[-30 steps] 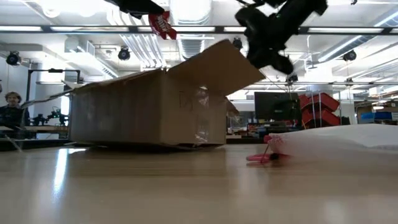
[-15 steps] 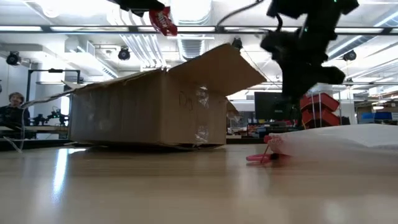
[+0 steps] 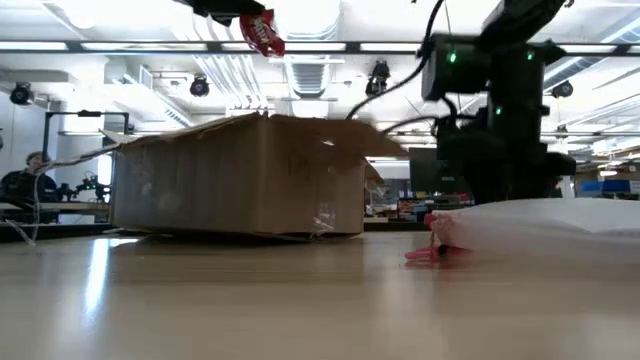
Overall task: Unpack boxes
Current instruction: Put the red candy into the zip bag
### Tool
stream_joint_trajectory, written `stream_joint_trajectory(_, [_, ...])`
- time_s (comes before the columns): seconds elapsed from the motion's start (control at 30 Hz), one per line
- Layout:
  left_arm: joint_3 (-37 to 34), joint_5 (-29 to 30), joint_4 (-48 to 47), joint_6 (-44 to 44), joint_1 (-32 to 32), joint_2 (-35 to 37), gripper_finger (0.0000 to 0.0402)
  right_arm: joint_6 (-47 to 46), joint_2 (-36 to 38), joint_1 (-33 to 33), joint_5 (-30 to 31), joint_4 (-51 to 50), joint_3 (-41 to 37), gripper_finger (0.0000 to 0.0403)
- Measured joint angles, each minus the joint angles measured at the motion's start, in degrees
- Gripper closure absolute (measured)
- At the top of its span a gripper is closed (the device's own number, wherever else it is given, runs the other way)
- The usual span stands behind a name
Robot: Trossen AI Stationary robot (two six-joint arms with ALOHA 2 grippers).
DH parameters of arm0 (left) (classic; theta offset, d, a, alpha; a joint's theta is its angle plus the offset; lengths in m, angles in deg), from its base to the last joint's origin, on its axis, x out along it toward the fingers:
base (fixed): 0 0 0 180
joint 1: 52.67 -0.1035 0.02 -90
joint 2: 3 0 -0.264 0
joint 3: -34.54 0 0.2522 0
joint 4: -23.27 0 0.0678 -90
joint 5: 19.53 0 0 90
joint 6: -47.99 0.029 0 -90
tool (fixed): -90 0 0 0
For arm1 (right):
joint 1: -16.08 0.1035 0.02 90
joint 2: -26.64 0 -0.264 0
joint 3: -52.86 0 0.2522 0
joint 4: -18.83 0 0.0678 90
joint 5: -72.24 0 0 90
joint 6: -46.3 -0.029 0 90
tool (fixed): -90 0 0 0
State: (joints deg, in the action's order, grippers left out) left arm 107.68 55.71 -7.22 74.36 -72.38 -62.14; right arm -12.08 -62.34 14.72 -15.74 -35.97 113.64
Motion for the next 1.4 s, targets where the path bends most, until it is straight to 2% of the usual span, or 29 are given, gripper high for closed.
stream_joint_trajectory(0.1, [0.0,0.0,0.0,-0.1,0.0,0.0,0.0401,0.1,-3.0,0.0,-1.2,0.7,0.1,0.0117])
stream_joint_trajectory(0.2, [0.0,0.0,0.0,-0.3,0.0,0.0,0.0401,0.6,-4.3,0.0,-1.7,1.1,-0.1,0.0153])
stream_joint_trajectory(0.27, [0.0,0.0,0.0,-0.4,0.0,0.0,0.0402,1.1,-4.3,0.0,-1.7,1.5,0.0,0.0196])
stream_joint_trajectory(0.5, [0.0,0.0,0.0,-0.5,-0.1,0.0,0.0402,3.6,-3.6,0.0,-2.7,3.2,-0.1,0.0381])
stream_joint_trajectory(0.7, [0.0,0.0,0.1,-0.5,-0.1,-0.6,0.0402,2.9,-1.7,0.0,-2.5,2.7,-0.3,0.0401])
stream_joint_trajectory(0.83, [0.0,0.0,0.3,-0.5,-0.1,-0.8,0.0402,-0.4,-0.4,0.0,-1.5,2.5,0.2,0.04])
stream_joint_trajectory(0.97, [0.0,0.0,0.5,-0.5,-0.1,-0.8,0.0402,-5.1,1.1,-0.3,2.2,3.1,1.0,0.04])
stream_joint_trajectory(1.07, [0.0,-0.3,0.5,-0.4,-0.1,-0.8,0.0402,-6.2,1.6,-1.4,3.1,4.6,1.1,0.0378])
stream_joint_trajectory(1.17, [0.0,-0.8,0.6,-0.4,0.0,-0.8,0.0402,-5.7,1.5,-2.6,3.1,6.2,1.1,0.0331])
stream_joint_trajectory(1.4, [0.0,-1.0,-1.2,-0.3,0.0,-0.8,0.0402,-4.6,0.8,-4.6,5.2,6.9,1.1,0.0183])
